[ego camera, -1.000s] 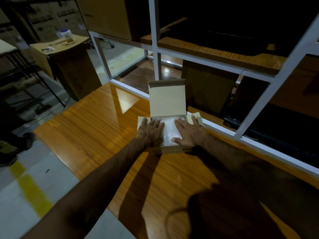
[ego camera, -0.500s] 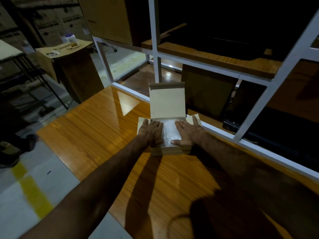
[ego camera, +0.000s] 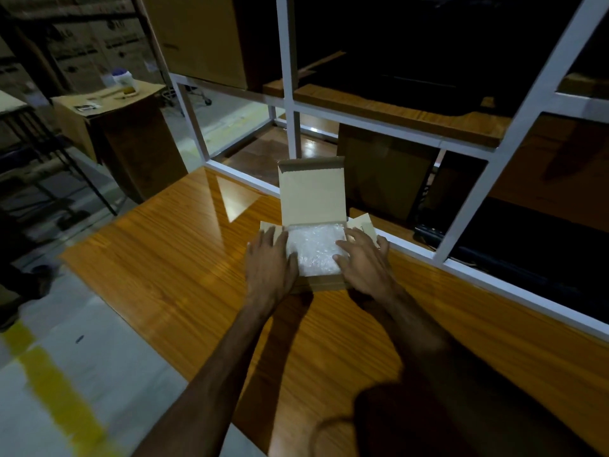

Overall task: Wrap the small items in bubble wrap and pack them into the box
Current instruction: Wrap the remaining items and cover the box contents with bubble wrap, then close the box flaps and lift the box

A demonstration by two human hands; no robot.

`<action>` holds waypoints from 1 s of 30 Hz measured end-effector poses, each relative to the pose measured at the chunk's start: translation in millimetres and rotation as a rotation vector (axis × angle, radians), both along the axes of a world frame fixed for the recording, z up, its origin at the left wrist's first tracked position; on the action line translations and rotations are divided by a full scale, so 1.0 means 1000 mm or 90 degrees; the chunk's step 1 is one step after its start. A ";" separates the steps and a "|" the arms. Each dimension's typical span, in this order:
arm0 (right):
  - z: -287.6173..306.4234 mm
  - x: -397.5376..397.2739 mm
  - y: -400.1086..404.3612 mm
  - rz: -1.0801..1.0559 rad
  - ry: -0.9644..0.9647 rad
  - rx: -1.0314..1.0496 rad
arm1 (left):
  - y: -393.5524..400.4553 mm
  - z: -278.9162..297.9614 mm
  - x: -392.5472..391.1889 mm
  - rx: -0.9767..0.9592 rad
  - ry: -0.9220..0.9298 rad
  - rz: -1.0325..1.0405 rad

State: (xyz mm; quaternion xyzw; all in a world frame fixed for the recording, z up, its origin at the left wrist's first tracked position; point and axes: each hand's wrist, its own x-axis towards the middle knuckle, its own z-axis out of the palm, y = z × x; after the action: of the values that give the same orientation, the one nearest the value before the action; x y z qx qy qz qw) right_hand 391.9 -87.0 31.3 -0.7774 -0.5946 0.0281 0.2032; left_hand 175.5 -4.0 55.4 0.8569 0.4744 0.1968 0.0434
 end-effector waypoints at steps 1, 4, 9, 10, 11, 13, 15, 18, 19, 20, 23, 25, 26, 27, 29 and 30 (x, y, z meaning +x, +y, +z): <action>-0.001 -0.004 -0.003 -0.033 0.016 0.043 | -0.007 -0.004 -0.003 -0.007 -0.095 0.044; 0.001 -0.013 -0.012 -0.193 0.088 0.108 | -0.015 -0.020 -0.007 -0.117 -0.313 0.159; -0.002 -0.012 -0.021 -0.391 0.213 0.063 | -0.016 -0.026 -0.005 -0.271 -0.485 0.274; -0.005 -0.010 -0.020 -0.402 0.256 0.065 | -0.017 -0.022 -0.004 -0.274 -0.495 0.280; -0.008 -0.008 -0.018 -0.416 0.327 0.081 | -0.017 -0.021 -0.003 -0.273 -0.505 0.276; -0.010 -0.008 -0.015 -0.450 0.498 0.123 | -0.016 -0.017 -0.002 -0.271 -0.530 0.267; -0.012 -0.009 -0.015 -0.461 0.568 0.138 | -0.015 -0.013 -0.002 -0.268 -0.558 0.248; -0.008 -0.012 -0.013 -0.425 0.603 0.154 | -0.017 -0.005 0.003 -0.277 -0.588 0.209; -0.008 -0.012 -0.011 -0.408 0.623 0.158 | -0.019 -0.003 0.006 -0.289 -0.600 0.208; -0.009 -0.011 -0.008 -0.401 0.642 0.160 | -0.019 -0.002 0.009 -0.295 -0.606 0.215; -0.013 -0.005 0.001 -0.419 0.655 0.153 | -0.019 -0.003 0.018 -0.244 -0.601 0.237; -0.003 -0.006 0.003 -0.425 0.643 0.153 | -0.015 -0.006 0.022 -0.228 -0.599 0.270; 0.002 -0.007 0.004 -0.427 0.626 0.159 | -0.013 -0.007 0.023 -0.224 -0.595 0.281; 0.005 -0.008 0.006 -0.424 0.607 0.166 | -0.012 -0.010 0.024 -0.223 -0.590 0.288; 0.008 -0.010 0.006 -0.422 0.570 0.167 | -0.010 -0.012 0.028 -0.213 -0.570 0.291; 0.009 -0.012 0.005 -0.416 0.551 0.167 | -0.010 -0.013 0.029 -0.197 -0.554 0.281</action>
State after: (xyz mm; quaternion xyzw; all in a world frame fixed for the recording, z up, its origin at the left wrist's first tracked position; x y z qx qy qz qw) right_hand 379.4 -81.8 40.8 -0.8071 -0.1832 0.2061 0.5221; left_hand 204.9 -14.0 42.8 0.5585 0.6058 0.4672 0.3206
